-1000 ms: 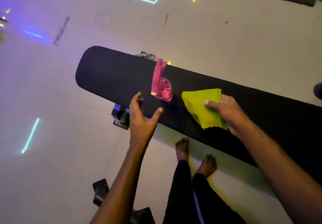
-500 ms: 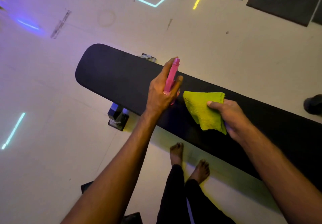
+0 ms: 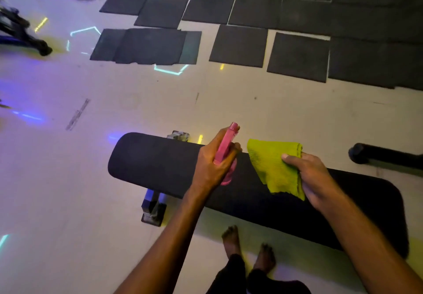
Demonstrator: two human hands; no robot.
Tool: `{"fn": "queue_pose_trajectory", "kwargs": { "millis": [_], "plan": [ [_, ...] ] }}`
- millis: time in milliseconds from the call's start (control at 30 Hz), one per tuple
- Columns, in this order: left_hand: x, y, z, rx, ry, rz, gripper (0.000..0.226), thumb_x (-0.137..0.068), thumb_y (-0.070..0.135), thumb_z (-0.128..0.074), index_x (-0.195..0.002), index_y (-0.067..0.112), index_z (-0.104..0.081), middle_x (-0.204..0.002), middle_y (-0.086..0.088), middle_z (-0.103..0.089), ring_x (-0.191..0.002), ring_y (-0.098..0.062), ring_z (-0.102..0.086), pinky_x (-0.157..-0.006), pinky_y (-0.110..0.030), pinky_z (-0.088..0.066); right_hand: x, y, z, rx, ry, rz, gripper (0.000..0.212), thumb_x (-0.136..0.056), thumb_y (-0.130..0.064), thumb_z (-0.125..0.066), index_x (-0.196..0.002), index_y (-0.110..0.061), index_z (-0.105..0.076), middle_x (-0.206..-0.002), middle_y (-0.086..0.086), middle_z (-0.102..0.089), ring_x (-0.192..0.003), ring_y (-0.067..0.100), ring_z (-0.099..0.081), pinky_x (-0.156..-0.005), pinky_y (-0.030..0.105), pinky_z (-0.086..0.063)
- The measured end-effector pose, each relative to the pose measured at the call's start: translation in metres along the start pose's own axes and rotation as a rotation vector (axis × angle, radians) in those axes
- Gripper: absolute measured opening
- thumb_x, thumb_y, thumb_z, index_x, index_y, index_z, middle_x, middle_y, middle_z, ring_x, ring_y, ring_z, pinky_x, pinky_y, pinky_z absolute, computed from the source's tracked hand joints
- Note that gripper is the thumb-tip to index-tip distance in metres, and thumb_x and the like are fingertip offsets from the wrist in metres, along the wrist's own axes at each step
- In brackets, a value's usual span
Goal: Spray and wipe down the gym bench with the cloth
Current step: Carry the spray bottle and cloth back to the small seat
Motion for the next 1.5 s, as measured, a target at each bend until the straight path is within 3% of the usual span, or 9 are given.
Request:
{"fn": "queue_pose_trajectory", "kwargs": {
  "millis": [100, 200, 500, 633, 833, 967, 1233, 1367, 1500],
  "plan": [
    [0.0, 0.046, -0.005, 0.006, -0.084, -0.04, 0.042, -0.1, 0.016, -0.061, -0.142, 0.014, -0.057, -0.122, 0.011, -0.071, -0.091, -0.013, -0.076, -0.088, -0.026, -0.061, 0.042, -0.029, 0.019, -0.072, 0.062, 0.057, 0.01, -0.102, -0.009, -0.061, -0.101, -0.009, -0.07, -0.091, 0.008, -0.078, -0.077, 0.023, -0.076, -0.056, 0.036, -0.065],
    [0.002, 0.086, -0.013, 0.016, -0.174, -0.092, 0.041, -0.101, 0.015, -0.06, -0.142, 0.015, -0.056, -0.127, 0.012, -0.069, -0.09, -0.017, -0.076, -0.089, -0.036, -0.063, 0.083, -0.049, 0.039, -0.146, 0.132, 0.115, 0.01, -0.102, -0.009, -0.06, -0.101, -0.01, -0.07, -0.091, 0.006, -0.079, -0.074, 0.018, -0.078, -0.056, 0.035, -0.064],
    [0.035, 0.165, -0.052, 0.067, -0.454, -0.25, 0.044, -0.102, 0.023, -0.058, -0.144, 0.012, -0.055, -0.131, 0.002, -0.069, -0.09, -0.019, -0.075, -0.082, -0.029, -0.063, 0.198, -0.042, 0.087, -0.312, 0.408, 0.227, 0.024, -0.102, -0.012, -0.061, -0.125, -0.008, -0.065, -0.12, 0.018, -0.071, -0.109, 0.037, -0.067, -0.094, 0.048, -0.054],
    [0.07, 0.19, -0.062, 0.043, -0.595, -0.274, 0.053, -0.098, 0.032, -0.055, -0.145, 0.011, -0.054, -0.125, -0.005, -0.071, -0.097, -0.02, -0.074, -0.092, -0.042, -0.062, 0.248, -0.012, 0.097, -0.385, 0.519, 0.27, 0.025, -0.102, -0.013, -0.061, -0.127, -0.01, -0.066, -0.123, 0.019, -0.071, -0.111, 0.038, -0.068, -0.101, 0.051, -0.054],
    [0.133, 0.21, -0.063, 0.044, -0.812, -0.306, 0.051, -0.095, 0.029, -0.055, -0.142, 0.01, -0.057, -0.124, -0.006, -0.071, -0.096, -0.026, -0.073, -0.092, -0.05, -0.061, 0.33, 0.041, 0.092, -0.489, 0.72, 0.318, 0.011, -0.101, -0.012, -0.062, -0.104, -0.012, -0.073, -0.112, 0.015, -0.076, -0.097, 0.029, -0.073, -0.084, 0.04, -0.059],
    [0.17, 0.212, -0.058, 0.094, -0.944, -0.286, 0.039, -0.101, 0.014, -0.061, -0.139, 0.007, -0.059, -0.119, -0.007, -0.073, -0.093, -0.021, -0.073, -0.082, -0.032, -0.06, 0.389, 0.074, 0.069, -0.546, 0.835, 0.315, 0.021, -0.101, -0.011, -0.064, -0.121, -0.011, -0.069, -0.125, 0.019, -0.072, -0.114, 0.038, -0.068, -0.105, 0.052, -0.054],
    [0.222, 0.219, -0.034, 0.108, -1.268, -0.395, 0.037, -0.1, 0.022, -0.064, -0.135, 0.012, -0.064, -0.111, -0.001, -0.076, -0.092, -0.016, -0.076, -0.083, -0.031, -0.062, 0.478, 0.134, -0.014, -0.738, 1.131, 0.315, 0.028, -0.1, -0.004, -0.063, -0.126, -0.009, -0.069, -0.107, 0.012, -0.076, -0.088, 0.026, -0.074, -0.073, 0.04, -0.063],
    [0.239, 0.211, -0.012, 0.124, -1.436, -0.415, 0.042, -0.099, 0.018, -0.064, -0.14, 0.008, -0.06, -0.119, -0.012, -0.074, -0.096, -0.029, -0.076, -0.091, -0.047, -0.061, 0.499, 0.168, -0.078, -0.867, 1.296, 0.284, 0.029, -0.1, -0.003, -0.061, -0.128, -0.007, -0.067, -0.126, 0.026, -0.07, -0.106, 0.037, -0.068, -0.096, 0.057, -0.055],
    [0.26, 0.196, 0.024, 0.156, -1.614, -0.428, 0.039, -0.099, 0.018, -0.061, -0.137, 0.006, -0.061, -0.118, -0.005, -0.072, -0.078, -0.016, -0.075, -0.08, -0.03, -0.061, 0.517, 0.193, -0.156, -1.013, 1.46, 0.264, 0.032, -0.1, -0.001, -0.059, -0.132, -0.001, -0.065, -0.128, 0.026, -0.067, -0.11, 0.035, -0.064, -0.094, 0.051, -0.054]
  ]
}}
Point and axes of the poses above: each hand's wrist, its own x-axis away from the middle knuckle, its own z-axis out of the back of the hand, y = z × x, the point moved 1 cm from there along -x, towards the middle knuckle
